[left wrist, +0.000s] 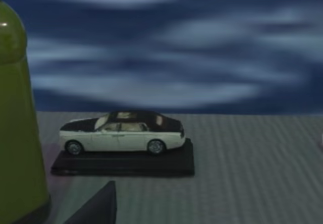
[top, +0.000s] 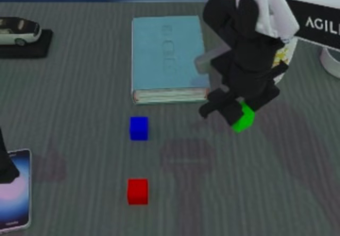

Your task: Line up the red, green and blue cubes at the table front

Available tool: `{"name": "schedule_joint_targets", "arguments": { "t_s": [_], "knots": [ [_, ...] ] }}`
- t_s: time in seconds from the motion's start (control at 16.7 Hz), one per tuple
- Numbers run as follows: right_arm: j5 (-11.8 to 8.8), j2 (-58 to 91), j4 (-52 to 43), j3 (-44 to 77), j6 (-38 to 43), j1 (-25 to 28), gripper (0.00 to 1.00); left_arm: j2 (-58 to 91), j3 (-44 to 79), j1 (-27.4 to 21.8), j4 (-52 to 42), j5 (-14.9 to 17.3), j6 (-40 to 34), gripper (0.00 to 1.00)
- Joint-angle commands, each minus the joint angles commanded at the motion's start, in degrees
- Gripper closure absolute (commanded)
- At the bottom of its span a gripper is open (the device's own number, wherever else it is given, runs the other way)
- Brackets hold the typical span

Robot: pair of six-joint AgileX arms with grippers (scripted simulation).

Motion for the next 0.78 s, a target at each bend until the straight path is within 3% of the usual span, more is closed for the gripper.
{"name": "schedule_joint_targets", "arguments": {
  "t_s": [0.48,0.78],
  "knots": [
    [0.4,-3.7,-1.2,-4.4,40.1,14.5,1.0,0.0,0.0,0.0,0.0,0.0,0.0,0.0],
    [0.9,-6.8,-0.5,-6.2,52.0,19.8,1.0,0.0,0.0,0.0,0.0,0.0,0.0,0.0]
  ]
}}
